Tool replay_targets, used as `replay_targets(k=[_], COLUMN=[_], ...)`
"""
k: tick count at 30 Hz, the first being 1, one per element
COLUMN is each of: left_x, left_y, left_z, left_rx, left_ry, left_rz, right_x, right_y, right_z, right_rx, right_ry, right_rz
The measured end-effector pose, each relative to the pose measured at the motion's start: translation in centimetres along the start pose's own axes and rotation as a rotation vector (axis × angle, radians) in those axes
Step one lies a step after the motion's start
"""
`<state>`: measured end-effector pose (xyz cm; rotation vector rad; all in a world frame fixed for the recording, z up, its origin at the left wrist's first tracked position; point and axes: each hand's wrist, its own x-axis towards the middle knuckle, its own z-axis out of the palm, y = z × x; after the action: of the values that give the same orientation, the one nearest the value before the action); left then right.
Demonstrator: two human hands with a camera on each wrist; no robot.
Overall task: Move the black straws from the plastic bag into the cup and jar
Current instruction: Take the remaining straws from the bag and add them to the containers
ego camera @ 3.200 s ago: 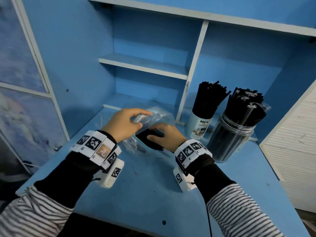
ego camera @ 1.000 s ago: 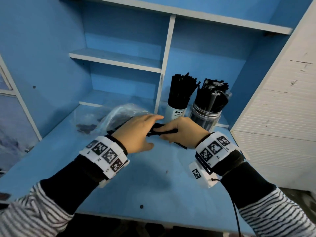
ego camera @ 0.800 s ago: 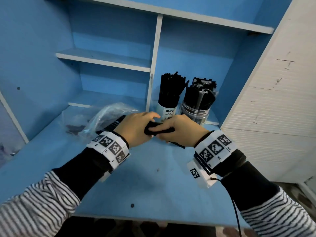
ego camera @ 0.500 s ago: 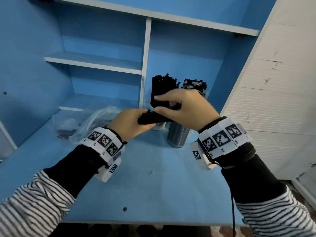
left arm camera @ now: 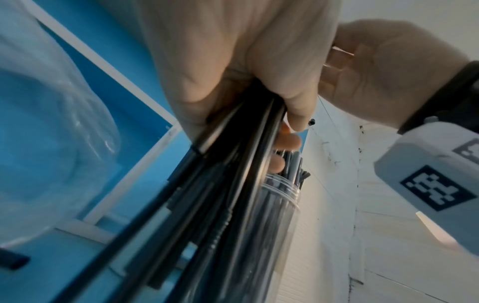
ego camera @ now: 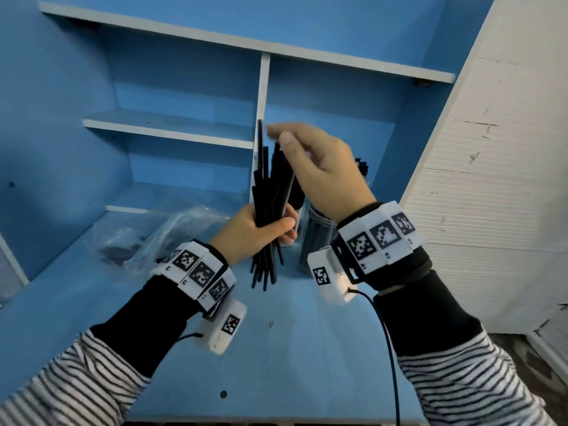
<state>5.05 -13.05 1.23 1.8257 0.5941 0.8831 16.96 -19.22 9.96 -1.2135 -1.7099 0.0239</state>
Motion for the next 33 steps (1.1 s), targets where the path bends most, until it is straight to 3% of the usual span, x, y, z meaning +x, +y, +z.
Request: replay_targets(k=[3,8,13,21,29,33], left_x=[-0.3,0.1,-0.5,-0.2,-0.7,-0.7], left_y=[-0.5,-1.4,-1.5,-2.8,-4.7,-4.7], left_z=[0.5,0.2,0.0,-0.2,-0.1,0.1], left_rx=[0.007,-0.074,-0.058,0.009,0.236,0.222], left_ry=[-0.004,-0.029,-0.221,-0.107,-0.188,-0.138], left_rz=[0.001,-0.07,-0.076,-0.237,-0.337,-0.321], right_x=[-0.8,-0.6,-0.5,-2.2,-3.0,-2.9], right_y=[0.7,0.8,1.4,3.5,3.7,3.3], right_z=[1.2,1.7,2.6,4.1,5.0,4.4], right_rx=[-0.105,-0.06,-0.054,-0.123,-0.071,-0.107], right_ry=[-0.089,-0.088,-0.151,-0.069,-0.188,-0.208], right_rz=[-0.039,-0.068,-0.003,-0.104,-0.127,-0.103])
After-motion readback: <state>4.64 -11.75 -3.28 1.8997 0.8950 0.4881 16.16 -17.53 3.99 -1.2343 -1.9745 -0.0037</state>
